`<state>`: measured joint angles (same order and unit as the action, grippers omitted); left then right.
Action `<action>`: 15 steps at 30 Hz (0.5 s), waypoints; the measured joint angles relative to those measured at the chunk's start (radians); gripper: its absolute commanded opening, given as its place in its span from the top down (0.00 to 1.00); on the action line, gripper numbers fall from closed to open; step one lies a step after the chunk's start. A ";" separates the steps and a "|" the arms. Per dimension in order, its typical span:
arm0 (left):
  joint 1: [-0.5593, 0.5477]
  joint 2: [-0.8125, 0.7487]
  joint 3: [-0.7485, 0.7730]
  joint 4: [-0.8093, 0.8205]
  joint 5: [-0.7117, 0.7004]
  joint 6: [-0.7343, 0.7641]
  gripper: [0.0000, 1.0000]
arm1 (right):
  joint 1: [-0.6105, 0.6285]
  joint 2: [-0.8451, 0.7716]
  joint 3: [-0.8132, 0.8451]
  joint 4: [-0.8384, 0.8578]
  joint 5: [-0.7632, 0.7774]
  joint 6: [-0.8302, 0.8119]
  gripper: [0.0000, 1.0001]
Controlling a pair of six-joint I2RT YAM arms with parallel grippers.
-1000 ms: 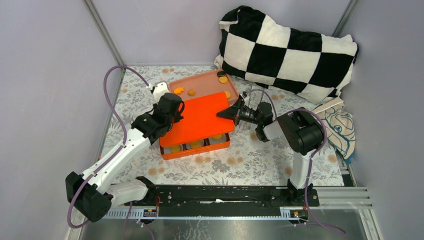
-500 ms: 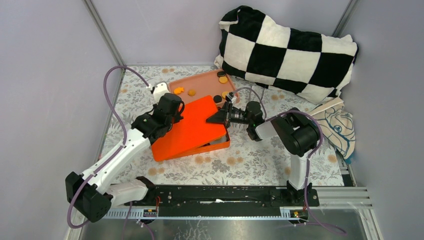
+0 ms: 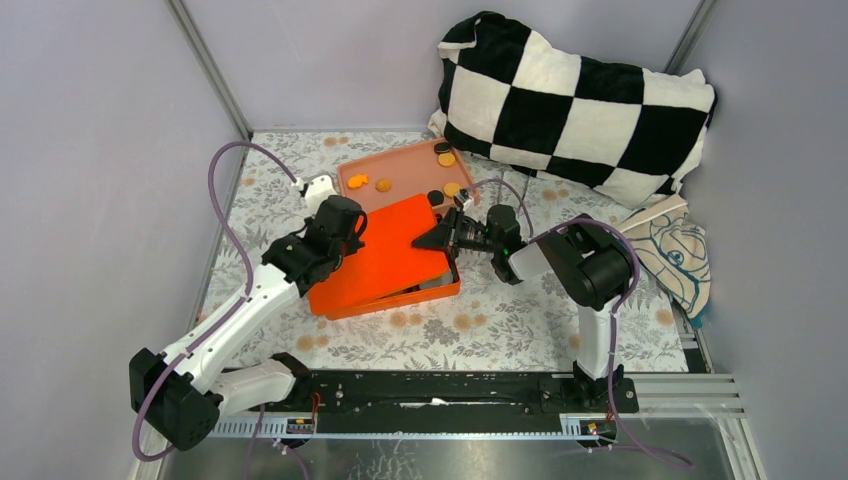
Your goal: Pack the cookies
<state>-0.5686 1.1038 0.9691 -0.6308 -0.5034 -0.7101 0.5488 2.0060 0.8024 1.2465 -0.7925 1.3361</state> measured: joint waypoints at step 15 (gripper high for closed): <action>0.000 -0.004 -0.008 0.002 0.029 -0.006 1.00 | -0.059 0.000 -0.026 -0.026 -0.006 -0.006 1.00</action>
<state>-0.5686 1.1000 0.9611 -0.6292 -0.4747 -0.7166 0.4900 2.0060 0.7769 1.2209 -0.7986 1.3296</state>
